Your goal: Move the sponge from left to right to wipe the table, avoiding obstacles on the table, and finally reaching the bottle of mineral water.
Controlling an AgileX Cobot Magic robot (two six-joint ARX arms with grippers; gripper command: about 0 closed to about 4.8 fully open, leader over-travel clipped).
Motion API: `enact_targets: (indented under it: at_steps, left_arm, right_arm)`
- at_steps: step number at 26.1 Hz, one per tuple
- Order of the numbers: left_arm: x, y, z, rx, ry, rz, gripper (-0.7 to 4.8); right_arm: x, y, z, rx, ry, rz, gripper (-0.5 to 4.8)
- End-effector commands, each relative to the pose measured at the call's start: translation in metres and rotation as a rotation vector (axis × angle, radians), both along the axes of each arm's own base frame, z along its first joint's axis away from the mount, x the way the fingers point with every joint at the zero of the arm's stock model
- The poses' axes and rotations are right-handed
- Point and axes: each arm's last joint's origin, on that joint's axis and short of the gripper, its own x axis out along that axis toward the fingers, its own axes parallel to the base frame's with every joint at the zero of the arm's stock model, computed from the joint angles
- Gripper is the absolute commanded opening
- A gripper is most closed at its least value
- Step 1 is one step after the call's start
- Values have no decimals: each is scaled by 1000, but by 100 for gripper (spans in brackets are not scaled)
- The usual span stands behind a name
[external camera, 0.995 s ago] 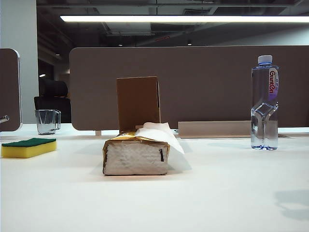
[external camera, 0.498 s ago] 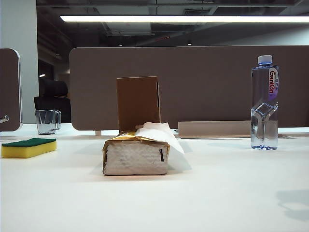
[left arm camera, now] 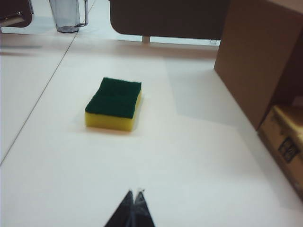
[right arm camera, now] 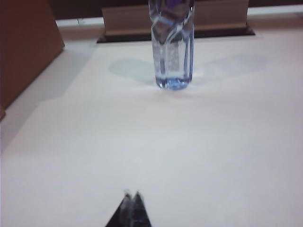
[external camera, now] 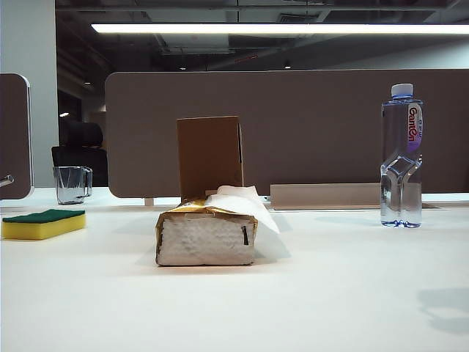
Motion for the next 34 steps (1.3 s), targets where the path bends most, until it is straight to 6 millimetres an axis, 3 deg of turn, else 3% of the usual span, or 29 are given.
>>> enact_targets:
  at_steps: [1,4,5,13,15,17,18,27,31,34]
  left_arm:
    - [-2,0,20,-22,-92,-11,20]
    - [-6,0,36,-35,-136,-10,122]
    - [-7,0,42,-36,-154,-12,133]
    - [-21,-1,85,-36,-258,-20,140]
    - [-22,-1,95,-37,-237,-43,273]
    - [-21,-2,104,-44,-217,-50,453]
    - [-19,-2,108,-55,-204,-50,479]
    - [23,-6,161,-79,-70,-193,479]
    - [63,-6,179,-93,55,-206,479]
    - [98,-6,180,-94,144,-199,479]
  right_arm:
    - [1,1,6,20,-64,37,-5]
    - [1,2,12,62,-75,43,-4]
    - [1,2,14,82,-77,40,0]
    - [-1,1,34,142,-122,36,0]
    - [-1,2,37,159,-130,44,1]
    - [-1,2,39,159,-135,45,0]
    - [-1,2,40,159,-138,46,0]
    - [-3,3,48,188,-132,74,0]
    - [-7,2,63,197,-111,71,0]
    - [-9,2,75,199,-136,73,4]
